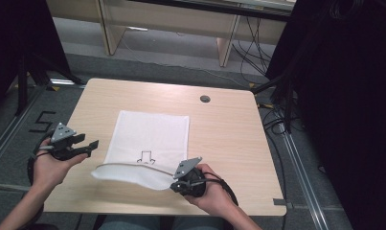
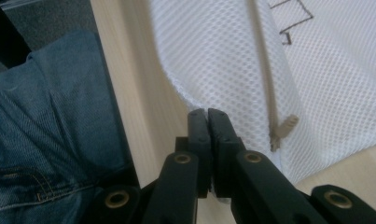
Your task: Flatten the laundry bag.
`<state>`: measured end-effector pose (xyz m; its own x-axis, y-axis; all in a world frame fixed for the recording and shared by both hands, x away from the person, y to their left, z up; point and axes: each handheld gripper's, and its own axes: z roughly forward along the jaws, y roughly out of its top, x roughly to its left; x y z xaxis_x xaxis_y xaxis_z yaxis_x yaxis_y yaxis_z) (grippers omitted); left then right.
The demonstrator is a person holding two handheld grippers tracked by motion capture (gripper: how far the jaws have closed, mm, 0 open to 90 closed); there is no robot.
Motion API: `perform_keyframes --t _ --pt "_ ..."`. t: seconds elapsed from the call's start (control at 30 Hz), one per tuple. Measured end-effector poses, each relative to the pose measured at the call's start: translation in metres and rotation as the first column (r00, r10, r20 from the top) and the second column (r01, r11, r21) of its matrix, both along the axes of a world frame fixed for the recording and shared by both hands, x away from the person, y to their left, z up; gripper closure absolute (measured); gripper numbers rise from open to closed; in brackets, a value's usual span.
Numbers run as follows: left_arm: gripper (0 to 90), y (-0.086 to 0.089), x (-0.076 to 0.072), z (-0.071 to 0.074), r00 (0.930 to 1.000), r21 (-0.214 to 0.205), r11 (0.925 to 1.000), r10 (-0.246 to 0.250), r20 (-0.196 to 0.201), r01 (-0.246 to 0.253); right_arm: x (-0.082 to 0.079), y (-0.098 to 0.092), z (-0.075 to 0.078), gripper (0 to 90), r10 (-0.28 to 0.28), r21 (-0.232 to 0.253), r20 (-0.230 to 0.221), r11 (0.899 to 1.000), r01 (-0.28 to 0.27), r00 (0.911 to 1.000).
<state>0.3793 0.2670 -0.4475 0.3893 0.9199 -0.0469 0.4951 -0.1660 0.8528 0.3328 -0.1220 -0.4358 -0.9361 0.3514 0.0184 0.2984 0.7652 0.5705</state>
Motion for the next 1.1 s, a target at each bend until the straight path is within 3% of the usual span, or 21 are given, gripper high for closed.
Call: perform_keyframes --t 0.23,0.37,0.5,0.57,0.73,0.8,0.83,0.87,0.9,0.97,1.03,1.1 --pt "45.3 -0.012 -0.001 -0.003 0.9975 -0.033 0.9973 -0.067 -0.022 0.066 -0.001 -0.005 -0.009 89.6 -0.007 -0.013 -0.029 1.000 0.006 0.9996" --pt "47.7 -0.023 -0.004 -0.005 0.9920 -0.056 0.9918 -0.117 -0.046 0.115 0.001 -0.004 -0.015 89.3 0.000 -0.015 -0.049 1.000 -0.001 0.9988" --pt "52.5 -0.037 -0.007 -0.011 0.9765 -0.058 0.9792 -0.199 -0.083 0.195 0.000 -0.004 -0.019 88.6 -0.013 -0.037 -0.071 0.999 0.010 0.9974" --pt "55.2 -0.041 -0.007 -0.011 0.9678 -0.037 0.9727 -0.232 -0.099 0.229 -0.001 -0.005 -0.022 88.3 -0.017 -0.044 -0.080 0.999 0.013 0.9967" --pt "60.2 -0.053 -0.009 -0.017 0.9521 -0.059 0.9625 -0.271 -0.142 0.265 -0.005 -0.007 -0.024 87.9 -0.026 -0.063 -0.092 0.998 0.021 0.9954" --pt "61.7 -0.057 -0.009 -0.020 0.9375 -0.035 0.9545 -0.298 -0.180 0.296 -0.006 -0.007 -0.026 87.2 -0.020 -0.064 -0.111 0.998 0.013 0.9936" --pt "62.4 -0.057 -0.009 -0.020 0.9375 -0.035 0.9545 -0.298 -0.180 0.296 -0.006 -0.007 -0.026 87.2 -0.020 -0.064 -0.111 0.998 0.013 0.9936" --pt "63.0 -0.060 -0.009 -0.022 0.9279 -0.028 0.9478 -0.317 -0.197 0.318 -0.007 -0.007 -0.026 85.2 -0.038 -0.062 -0.115 0.998 0.031 0.9926" --pt "63.5 -0.062 -0.009 -0.023 0.9228 -0.023 0.9442 -0.326 -0.205 0.329 -0.007 -0.008 -0.025 83.5 -0.040 -0.063 -0.124 0.998 0.033 0.9914" --pt "64.9 -0.063 -0.010 -0.024 0.9196 -0.019 0.9420 -0.331 -0.211 0.335 -0.007 -0.009 -0.024 79.3 -0.033 -0.050 -0.127 0.998 0.027 0.9913" --pt "66.0 -0.063 -0.010 -0.027 0.9097 -0.007 0.9361 -0.343 -0.233 0.352 -0.010 -0.011 -0.019 75.3 -0.056 -0.041 -0.139 0.998 0.051 0.9887" --pt "66.8 -0.063 -0.011 -0.028 0.9102 -0.002 0.9376 -0.338 -0.239 0.348 -0.010 -0.014 -0.013 73.0 -0.065 -0.020 -0.142 0.998 0.062 0.9878"
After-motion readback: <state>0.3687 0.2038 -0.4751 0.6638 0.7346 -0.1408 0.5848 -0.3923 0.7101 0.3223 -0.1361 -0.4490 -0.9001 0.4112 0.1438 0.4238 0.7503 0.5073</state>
